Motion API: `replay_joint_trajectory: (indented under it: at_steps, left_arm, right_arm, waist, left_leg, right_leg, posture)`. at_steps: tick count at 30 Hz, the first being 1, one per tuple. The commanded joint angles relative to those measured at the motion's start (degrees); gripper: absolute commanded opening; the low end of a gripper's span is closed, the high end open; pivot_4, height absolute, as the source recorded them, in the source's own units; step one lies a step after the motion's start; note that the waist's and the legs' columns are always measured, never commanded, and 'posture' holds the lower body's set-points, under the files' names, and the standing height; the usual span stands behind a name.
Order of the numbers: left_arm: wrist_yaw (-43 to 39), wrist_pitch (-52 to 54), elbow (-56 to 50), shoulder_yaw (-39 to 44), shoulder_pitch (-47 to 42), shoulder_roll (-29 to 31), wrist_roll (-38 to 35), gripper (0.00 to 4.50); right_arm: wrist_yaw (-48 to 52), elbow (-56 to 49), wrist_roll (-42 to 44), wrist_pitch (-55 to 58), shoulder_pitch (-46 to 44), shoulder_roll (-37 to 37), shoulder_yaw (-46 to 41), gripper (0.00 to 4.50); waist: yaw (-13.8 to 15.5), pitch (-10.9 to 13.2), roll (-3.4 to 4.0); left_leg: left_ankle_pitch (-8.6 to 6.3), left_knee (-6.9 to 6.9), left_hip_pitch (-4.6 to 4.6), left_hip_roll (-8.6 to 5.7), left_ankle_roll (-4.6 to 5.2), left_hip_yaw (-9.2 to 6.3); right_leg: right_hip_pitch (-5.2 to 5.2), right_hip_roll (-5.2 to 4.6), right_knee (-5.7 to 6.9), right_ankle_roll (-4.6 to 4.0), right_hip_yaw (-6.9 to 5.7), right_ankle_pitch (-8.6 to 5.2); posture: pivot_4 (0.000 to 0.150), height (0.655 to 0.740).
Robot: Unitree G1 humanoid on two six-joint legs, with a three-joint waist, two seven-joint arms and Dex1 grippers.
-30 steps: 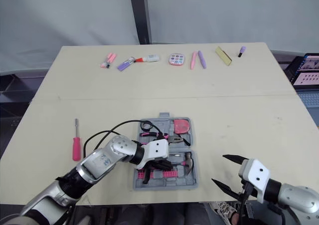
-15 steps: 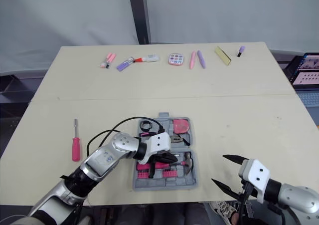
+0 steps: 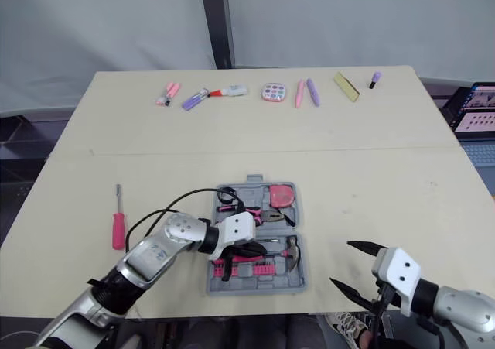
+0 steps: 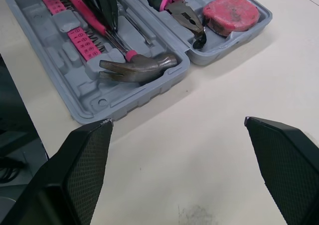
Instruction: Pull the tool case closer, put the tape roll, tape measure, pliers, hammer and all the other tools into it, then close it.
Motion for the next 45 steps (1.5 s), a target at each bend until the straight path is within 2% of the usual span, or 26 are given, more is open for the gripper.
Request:
replay_joint_trajectory:
  at_steps: [1, 22, 45]
  left_arm:
    - [-0.5, -0.9, -1.8, 1.1, 0.9, 0.5, -0.2, 0.03]
    - [-0.2, -3.2, -1.1, 0.3, 4.5, 1.5, 2.3, 0.03]
    - [1.3, -8.6, 9.0, -2.8, 7.3, 0.2, 6.3, 0.03]
  right_arm:
    - [0.4, -2.5, 2.3, 0.5, 0.3, 0.2, -1.8, 4.50]
    - [3.3, -2.8, 4.9, 2.7, -1.9, -0.7, -1.6, 4.50]
    - [3.1, -3.1, 4.8, 2.8, -1.6, -0.8, -2.4, 4.50]
  waist:
    - [0.0, 0.0, 0.00]
    - [0.0, 0.0, 0.04]
    - [0.2, -0.8, 0.28]
  left_leg:
    - [0.00, 0.00, 0.00, 0.00, 0.00, 0.00]
    - [0.00, -0.01, 0.01, 0.02, 0.00, 0.00]
    - [-0.03, -0.03, 0.22, 0.03, 0.06, -0.13]
  right_leg:
    - [0.00, 0.00, 0.00, 0.00, 0.00, 0.00]
    - [0.00, 0.01, 0.00, 0.00, -0.01, 0.00]
    - [0.36, -0.02, -0.17, 0.00, -0.06, 0.00]
  posture:
    - [0.150, 0.7400]
    - [0.150, 0.7400]
    - [0.150, 0.7400]
